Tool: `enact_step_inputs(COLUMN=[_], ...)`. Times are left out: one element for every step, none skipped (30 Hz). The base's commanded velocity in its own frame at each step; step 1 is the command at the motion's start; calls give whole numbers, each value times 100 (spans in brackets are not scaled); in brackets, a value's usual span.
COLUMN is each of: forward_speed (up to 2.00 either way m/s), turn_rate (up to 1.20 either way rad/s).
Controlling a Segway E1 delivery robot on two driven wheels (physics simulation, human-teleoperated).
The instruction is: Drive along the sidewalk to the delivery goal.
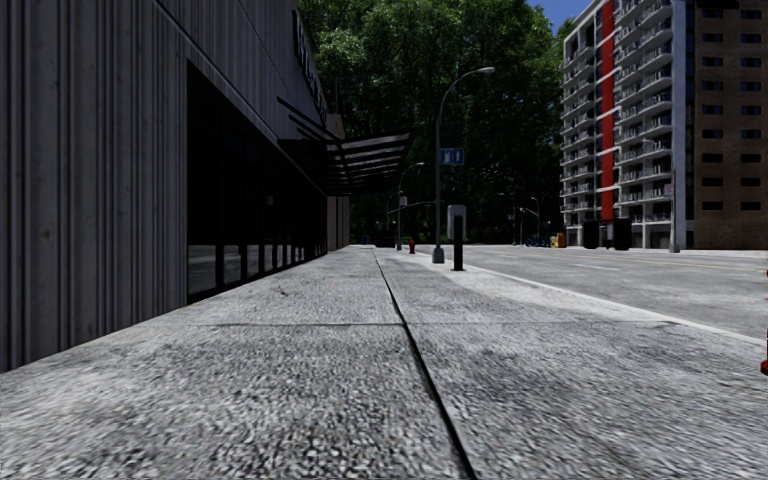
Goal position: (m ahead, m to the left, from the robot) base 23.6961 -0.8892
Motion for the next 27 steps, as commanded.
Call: enact_step_inputs(forward_speed=[200,200,200,200,200,200,200,200,200,200,200,200,200,200,200,200,200,200,200,200,200,200,200,200,200,200,200], turn_rate=[0,0,0,0,0,0,0,0,0,0,0,0,0,0,0,0,0,0,0,0,0,0,0,0,0,0,0])
